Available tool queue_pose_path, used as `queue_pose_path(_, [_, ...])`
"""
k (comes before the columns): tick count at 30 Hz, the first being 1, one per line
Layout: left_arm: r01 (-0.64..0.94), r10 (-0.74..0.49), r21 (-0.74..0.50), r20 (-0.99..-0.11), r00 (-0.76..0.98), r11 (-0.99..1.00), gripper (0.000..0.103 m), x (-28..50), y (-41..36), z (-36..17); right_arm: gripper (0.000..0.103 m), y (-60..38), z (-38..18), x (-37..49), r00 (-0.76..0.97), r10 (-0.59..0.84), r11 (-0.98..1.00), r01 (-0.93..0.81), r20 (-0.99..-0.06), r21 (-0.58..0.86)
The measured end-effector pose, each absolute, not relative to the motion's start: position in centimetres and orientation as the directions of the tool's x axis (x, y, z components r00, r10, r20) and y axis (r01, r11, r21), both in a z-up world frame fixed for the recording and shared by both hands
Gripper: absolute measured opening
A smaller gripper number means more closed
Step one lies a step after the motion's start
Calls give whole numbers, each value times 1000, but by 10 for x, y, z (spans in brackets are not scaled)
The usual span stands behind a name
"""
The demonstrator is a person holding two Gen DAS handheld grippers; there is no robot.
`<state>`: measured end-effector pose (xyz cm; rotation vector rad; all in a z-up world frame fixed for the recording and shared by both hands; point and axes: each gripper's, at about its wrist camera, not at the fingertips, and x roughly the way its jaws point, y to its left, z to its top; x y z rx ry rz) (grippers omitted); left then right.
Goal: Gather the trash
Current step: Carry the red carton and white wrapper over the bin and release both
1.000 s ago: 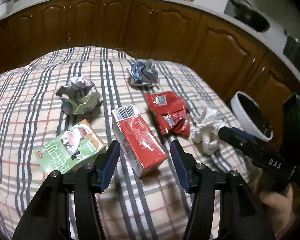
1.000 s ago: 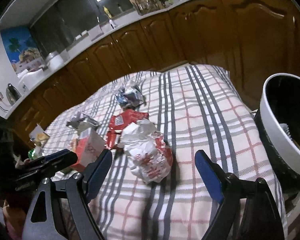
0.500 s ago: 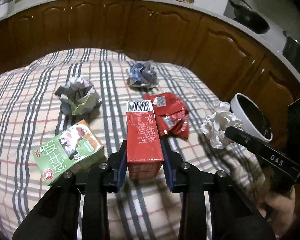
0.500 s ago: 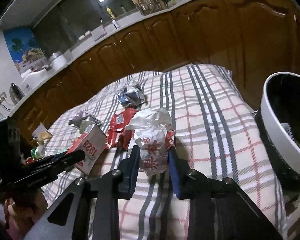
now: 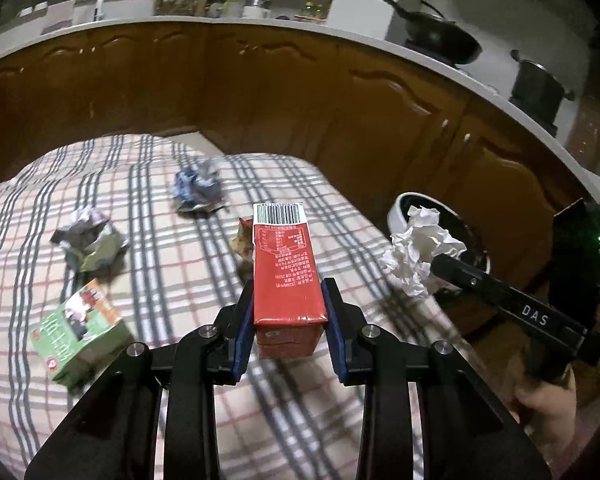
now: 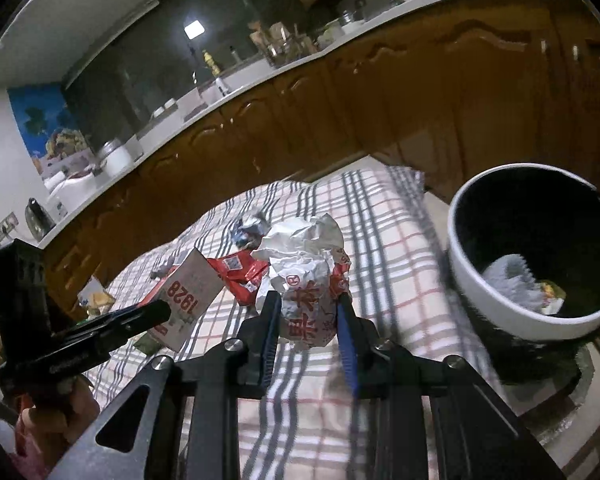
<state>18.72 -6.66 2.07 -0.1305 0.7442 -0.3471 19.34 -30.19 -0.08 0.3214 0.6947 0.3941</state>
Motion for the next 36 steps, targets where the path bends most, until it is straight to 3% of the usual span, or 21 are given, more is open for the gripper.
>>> queue_pose_path(17, [425, -466, -222, -601, 649, 878, 29, 200, -155, 42, 27, -378, 12, 178, 785, 334, 904, -110, -522, 413])
queue_pose_path(36, [527, -543, -223, -598, 590, 820, 29, 243, -241, 46, 28, -445, 5, 197, 800, 212, 917, 35, -561, 397])
